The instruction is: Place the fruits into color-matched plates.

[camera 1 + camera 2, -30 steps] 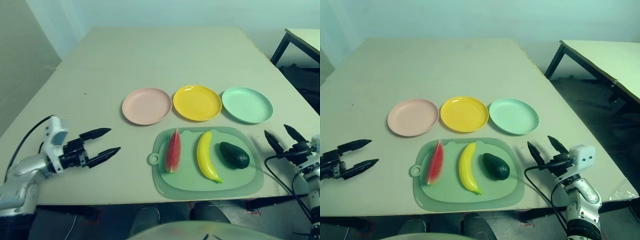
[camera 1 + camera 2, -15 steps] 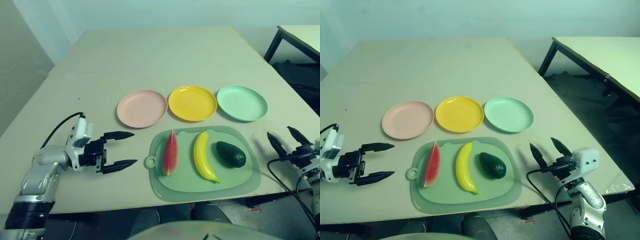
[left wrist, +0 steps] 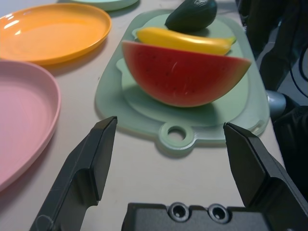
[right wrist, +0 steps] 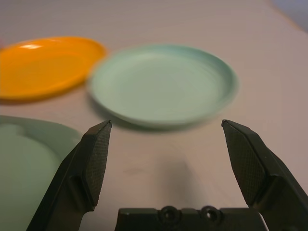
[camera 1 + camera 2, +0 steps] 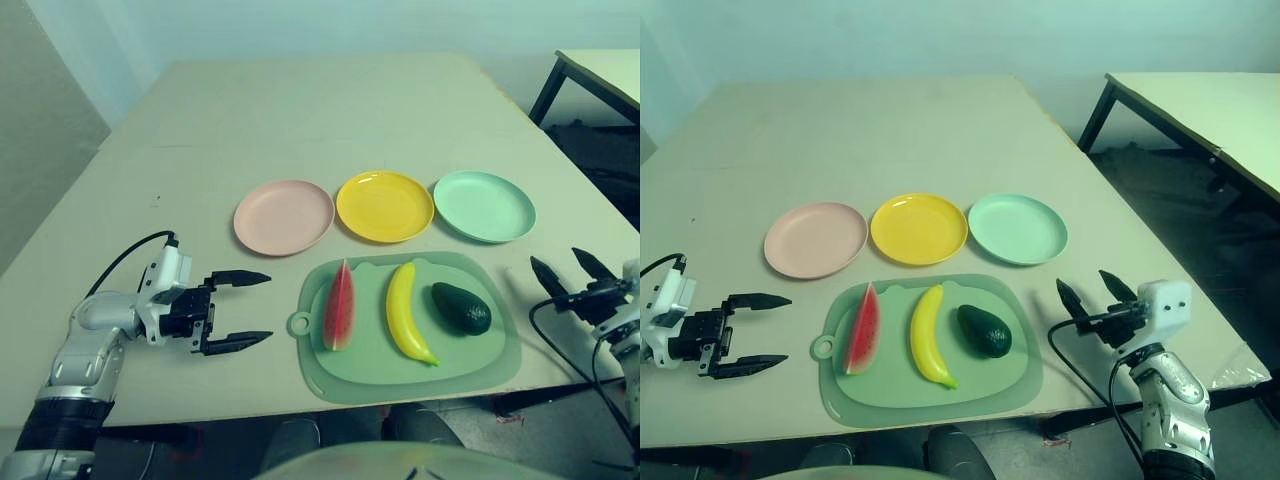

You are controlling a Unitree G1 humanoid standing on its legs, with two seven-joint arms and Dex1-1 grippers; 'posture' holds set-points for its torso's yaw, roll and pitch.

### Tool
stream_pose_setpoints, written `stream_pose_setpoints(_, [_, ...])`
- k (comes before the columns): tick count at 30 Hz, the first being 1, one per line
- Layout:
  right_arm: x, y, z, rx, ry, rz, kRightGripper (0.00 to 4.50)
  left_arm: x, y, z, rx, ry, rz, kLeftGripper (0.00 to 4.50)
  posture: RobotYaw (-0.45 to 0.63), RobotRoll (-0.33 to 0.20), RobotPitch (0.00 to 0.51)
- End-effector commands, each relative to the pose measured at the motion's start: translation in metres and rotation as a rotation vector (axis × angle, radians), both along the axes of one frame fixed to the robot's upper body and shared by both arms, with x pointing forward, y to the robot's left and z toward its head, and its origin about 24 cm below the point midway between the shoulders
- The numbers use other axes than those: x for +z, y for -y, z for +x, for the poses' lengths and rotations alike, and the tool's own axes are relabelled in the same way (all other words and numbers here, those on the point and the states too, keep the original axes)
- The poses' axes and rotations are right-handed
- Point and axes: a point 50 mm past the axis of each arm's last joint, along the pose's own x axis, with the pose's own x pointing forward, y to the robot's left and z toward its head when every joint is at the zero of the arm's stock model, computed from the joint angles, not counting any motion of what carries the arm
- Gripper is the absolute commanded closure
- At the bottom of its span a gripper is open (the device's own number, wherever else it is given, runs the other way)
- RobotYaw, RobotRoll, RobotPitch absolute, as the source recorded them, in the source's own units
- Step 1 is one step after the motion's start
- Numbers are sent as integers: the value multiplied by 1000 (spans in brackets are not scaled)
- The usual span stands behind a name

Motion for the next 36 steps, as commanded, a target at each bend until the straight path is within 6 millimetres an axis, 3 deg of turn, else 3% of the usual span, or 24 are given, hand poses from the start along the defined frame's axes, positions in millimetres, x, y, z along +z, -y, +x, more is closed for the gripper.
stream_pose_setpoints(1, [29, -25, -1, 111, -91, 22, 0, -4, -1, 1, -5, -9, 2, 17, -93, 0, 25])
stream_pose_setpoints(7, [62, -68, -8, 338, -233, -83, 0, -9, -5, 0, -5, -9, 10, 17, -95, 0, 30])
stream_pose_setpoints(11, [66, -85, -19, 451, -414, -142, 0, -13, -11, -3, 4, -17, 24, 17, -96, 0, 35])
stream_pose_setpoints(15, [70, -91, -25, 500, -547, -226, 0, -19, -15, -7, 13, -25, 34, 17, -97, 0, 37])
stream_pose_setpoints(24, [80, -101, -25, 552, -654, -350, 0, -22, -17, -7, 14, -24, 30, 17, -100, 0, 37])
stream_pose_setpoints(36, [65, -104, -23, 518, -714, -426, 0, -17, -14, -3, -5, -7, -4, 17, -87, 0, 32])
